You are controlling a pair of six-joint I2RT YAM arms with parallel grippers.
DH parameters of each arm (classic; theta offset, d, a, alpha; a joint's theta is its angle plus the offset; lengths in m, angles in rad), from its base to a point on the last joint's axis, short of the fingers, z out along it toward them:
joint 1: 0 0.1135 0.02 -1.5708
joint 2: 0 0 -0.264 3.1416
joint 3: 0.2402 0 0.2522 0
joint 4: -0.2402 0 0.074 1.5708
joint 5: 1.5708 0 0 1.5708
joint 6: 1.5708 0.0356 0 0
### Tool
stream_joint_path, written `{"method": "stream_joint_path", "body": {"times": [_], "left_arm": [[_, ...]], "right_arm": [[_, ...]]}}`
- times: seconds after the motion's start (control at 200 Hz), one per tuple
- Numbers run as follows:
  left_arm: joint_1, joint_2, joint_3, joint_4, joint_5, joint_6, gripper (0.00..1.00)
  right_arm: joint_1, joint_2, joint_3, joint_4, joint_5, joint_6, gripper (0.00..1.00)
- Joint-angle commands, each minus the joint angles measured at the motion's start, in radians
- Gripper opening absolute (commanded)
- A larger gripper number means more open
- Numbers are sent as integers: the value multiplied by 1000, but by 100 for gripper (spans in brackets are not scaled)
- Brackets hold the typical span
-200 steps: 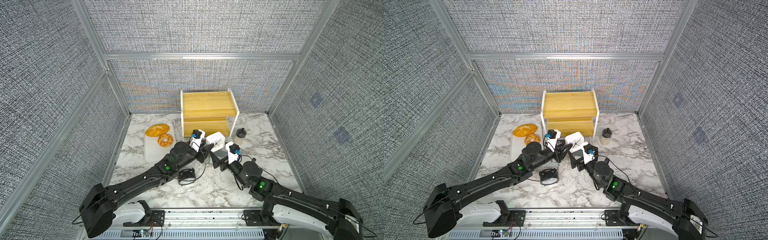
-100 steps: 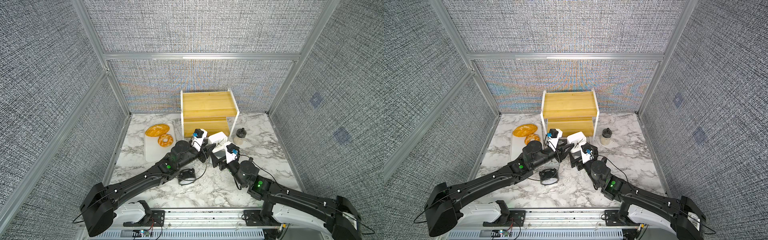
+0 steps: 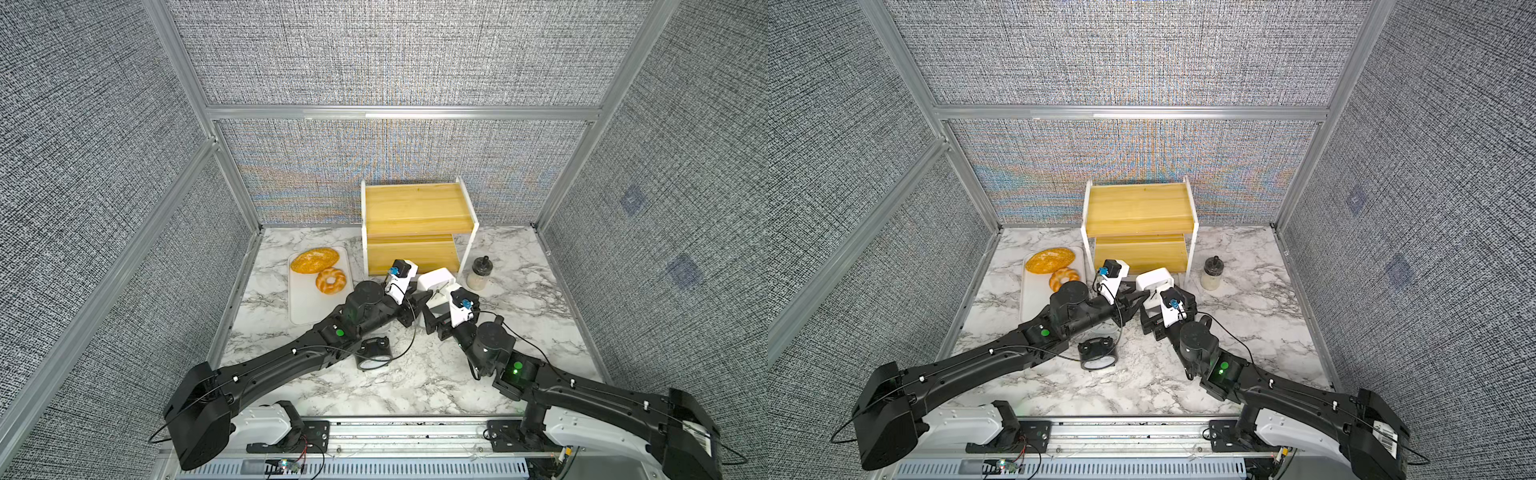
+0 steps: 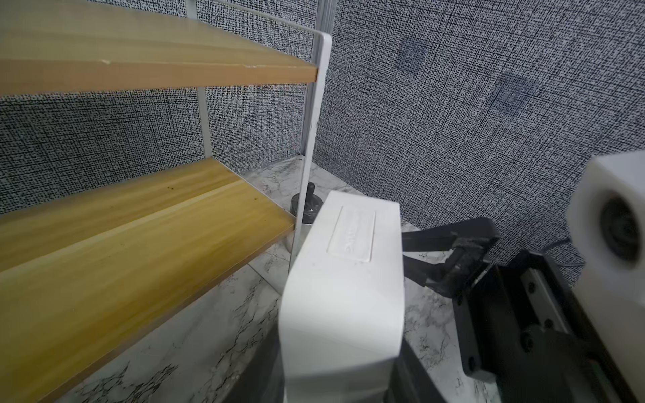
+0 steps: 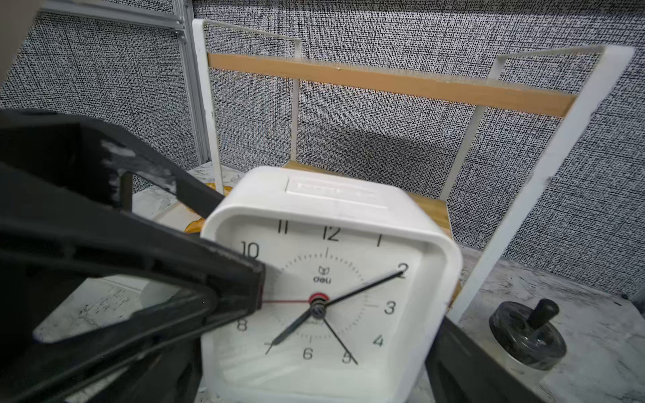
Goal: Place the alarm clocks on the shelf by style
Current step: Pick up the alarm from the center of the board.
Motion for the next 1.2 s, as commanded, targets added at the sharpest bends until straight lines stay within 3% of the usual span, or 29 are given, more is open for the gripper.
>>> {"method": "stream_joint_path", "body": {"times": [0.0, 0.225, 0.36, 0.741, 0.941, 1.191], "left_arm": [[-1, 2, 9, 10, 45, 19, 4], [-1, -7, 5, -2, 44, 26, 6], [-1, -17, 5, -2, 34, 25, 8], [-1, -17, 13, 41, 23, 29, 35], [-1, -39, 8, 44, -10, 49, 60], [-1, -38, 36, -19, 9, 79, 66]], "right_arm": [[2, 5, -2, 46, 5, -8, 93], [1, 16, 0, 33, -9, -16, 77], [2, 16, -1, 19, -14, -13, 74], [9, 10, -13, 4, -31, -10, 71], [12, 5, -15, -4, -30, -13, 70], [17, 7, -17, -4, -26, -20, 70]]}}
